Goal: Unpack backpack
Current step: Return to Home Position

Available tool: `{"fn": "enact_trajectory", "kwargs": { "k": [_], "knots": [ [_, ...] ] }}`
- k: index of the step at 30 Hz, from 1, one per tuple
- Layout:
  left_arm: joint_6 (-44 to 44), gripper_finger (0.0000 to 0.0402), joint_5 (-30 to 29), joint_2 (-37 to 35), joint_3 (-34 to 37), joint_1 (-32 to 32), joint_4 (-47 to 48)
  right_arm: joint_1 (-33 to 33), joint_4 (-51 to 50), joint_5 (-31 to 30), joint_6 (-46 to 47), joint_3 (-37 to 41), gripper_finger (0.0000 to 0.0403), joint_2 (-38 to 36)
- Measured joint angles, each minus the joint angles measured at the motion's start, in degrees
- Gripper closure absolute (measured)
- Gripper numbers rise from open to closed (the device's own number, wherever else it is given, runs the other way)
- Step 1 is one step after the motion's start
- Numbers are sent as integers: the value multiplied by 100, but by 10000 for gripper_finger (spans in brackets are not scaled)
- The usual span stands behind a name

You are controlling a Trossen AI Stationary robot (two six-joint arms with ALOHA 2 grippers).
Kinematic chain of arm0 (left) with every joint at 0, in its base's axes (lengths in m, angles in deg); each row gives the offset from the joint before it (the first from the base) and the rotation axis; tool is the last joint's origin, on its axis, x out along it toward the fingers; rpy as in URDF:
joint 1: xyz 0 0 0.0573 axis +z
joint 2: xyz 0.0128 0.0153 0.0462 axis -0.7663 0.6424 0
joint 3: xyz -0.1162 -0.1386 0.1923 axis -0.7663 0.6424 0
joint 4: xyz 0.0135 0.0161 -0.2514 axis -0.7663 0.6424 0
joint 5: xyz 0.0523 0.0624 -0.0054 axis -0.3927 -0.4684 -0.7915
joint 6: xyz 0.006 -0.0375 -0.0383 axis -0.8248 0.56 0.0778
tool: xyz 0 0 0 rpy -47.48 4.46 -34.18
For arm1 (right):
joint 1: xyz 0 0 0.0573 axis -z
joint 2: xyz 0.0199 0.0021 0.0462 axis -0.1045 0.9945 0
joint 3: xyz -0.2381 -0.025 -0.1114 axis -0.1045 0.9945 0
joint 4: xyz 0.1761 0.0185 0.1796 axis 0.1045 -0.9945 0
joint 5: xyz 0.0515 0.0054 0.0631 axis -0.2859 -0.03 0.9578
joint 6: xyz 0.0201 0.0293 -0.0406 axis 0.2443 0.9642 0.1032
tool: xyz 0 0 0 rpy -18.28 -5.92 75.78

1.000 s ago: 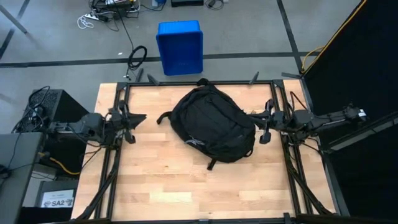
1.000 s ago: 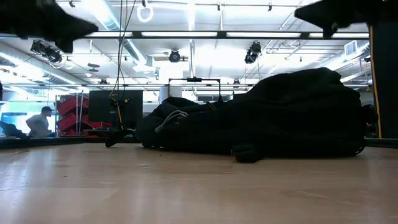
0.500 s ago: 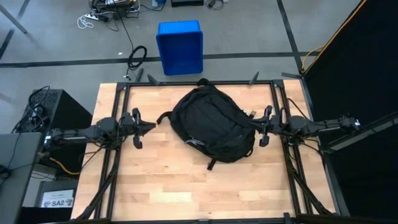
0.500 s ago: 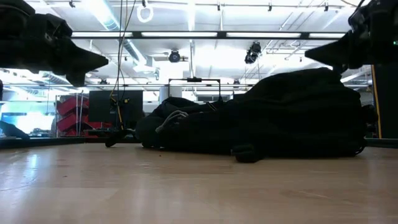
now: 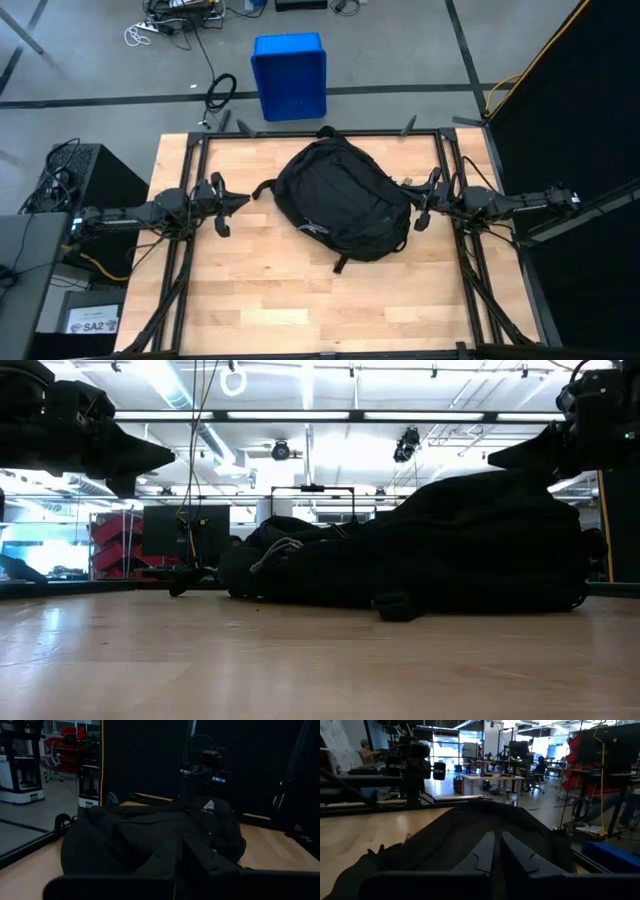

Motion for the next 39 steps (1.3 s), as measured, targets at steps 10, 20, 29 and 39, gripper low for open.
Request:
{"fn": "enact_trajectory", "kwargs": {
  "k": [10, 20, 29, 39],
  "knots": [
    [0, 402, 2, 0, 0, 0, -2, 0, 12, -2, 2, 4, 397, 0],
    [0, 402, 2, 0, 2, 0, -4, 0, 16, -2, 4, 7, 386, 0],
    [0, 402, 4, 0, 4, 0, -4, 0, 14, -1, 5, 9, 382, 0],
    [-2, 402, 4, 0, 4, 0, -6, 0, 13, -2, 7, 11, 394, 0]
  ]
}}
